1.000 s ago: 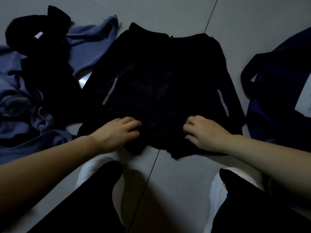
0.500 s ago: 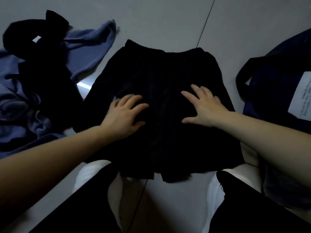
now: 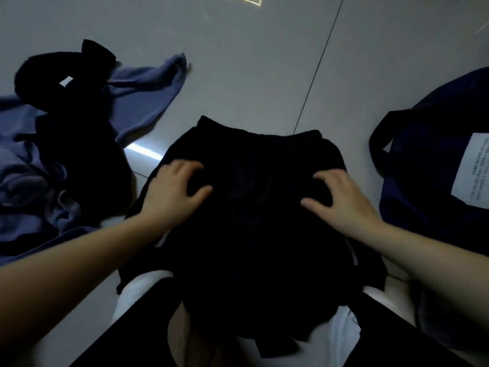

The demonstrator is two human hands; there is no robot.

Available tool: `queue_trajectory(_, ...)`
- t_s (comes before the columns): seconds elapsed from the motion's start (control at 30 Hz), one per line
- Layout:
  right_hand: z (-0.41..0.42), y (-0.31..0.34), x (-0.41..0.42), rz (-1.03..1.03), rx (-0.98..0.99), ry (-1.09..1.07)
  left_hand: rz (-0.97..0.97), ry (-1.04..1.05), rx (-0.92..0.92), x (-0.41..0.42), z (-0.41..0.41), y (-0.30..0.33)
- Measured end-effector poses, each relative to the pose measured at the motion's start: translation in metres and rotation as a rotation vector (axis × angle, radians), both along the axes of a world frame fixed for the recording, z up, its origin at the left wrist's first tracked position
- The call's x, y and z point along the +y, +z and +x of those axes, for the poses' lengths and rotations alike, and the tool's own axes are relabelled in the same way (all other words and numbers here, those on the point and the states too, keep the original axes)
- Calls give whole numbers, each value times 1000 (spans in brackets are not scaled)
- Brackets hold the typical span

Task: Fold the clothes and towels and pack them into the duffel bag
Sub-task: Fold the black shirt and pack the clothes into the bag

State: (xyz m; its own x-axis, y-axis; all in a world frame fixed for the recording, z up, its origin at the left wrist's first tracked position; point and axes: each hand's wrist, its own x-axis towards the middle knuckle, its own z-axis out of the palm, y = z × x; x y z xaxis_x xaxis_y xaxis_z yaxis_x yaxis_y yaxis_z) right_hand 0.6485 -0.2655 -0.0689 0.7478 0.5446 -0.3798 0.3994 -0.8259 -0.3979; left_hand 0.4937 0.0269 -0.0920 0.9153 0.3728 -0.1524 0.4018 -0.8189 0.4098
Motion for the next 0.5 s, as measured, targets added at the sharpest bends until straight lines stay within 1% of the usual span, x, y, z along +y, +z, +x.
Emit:
queue_trajectory(0.07,35,-3,17,-12,-110,-148,-51,216,-10,20,38,-2)
queue_trajectory(0.1,52,-5,25,-44,-102,-221,-113,279,16,30,55,-1)
queue_trajectory(0.17,82,-8,42,-53,53,-411,-318,343,83,42,83,-1)
queue_trajectory(0.23,98,-13,55,63,242,-626,-515,424,115,45,100,-2)
queue_trajectory(0.27,100,-14,60,106,306,-664,-554,459,103,44,104,-2)
queue_trajectory(0.33,100,-17,65,136,399,-639,-518,469,57,38,108,-3)
queue_trajectory(0.4,100,-11,68,168,455,-600,-407,394,31,33,107,1)
queue_trajectory(0.43,102,-5,67,189,462,-573,-353,344,32,33,106,7)
queue_trajectory(0.5,106,10,64,203,413,-508,-274,251,10,37,104,23)
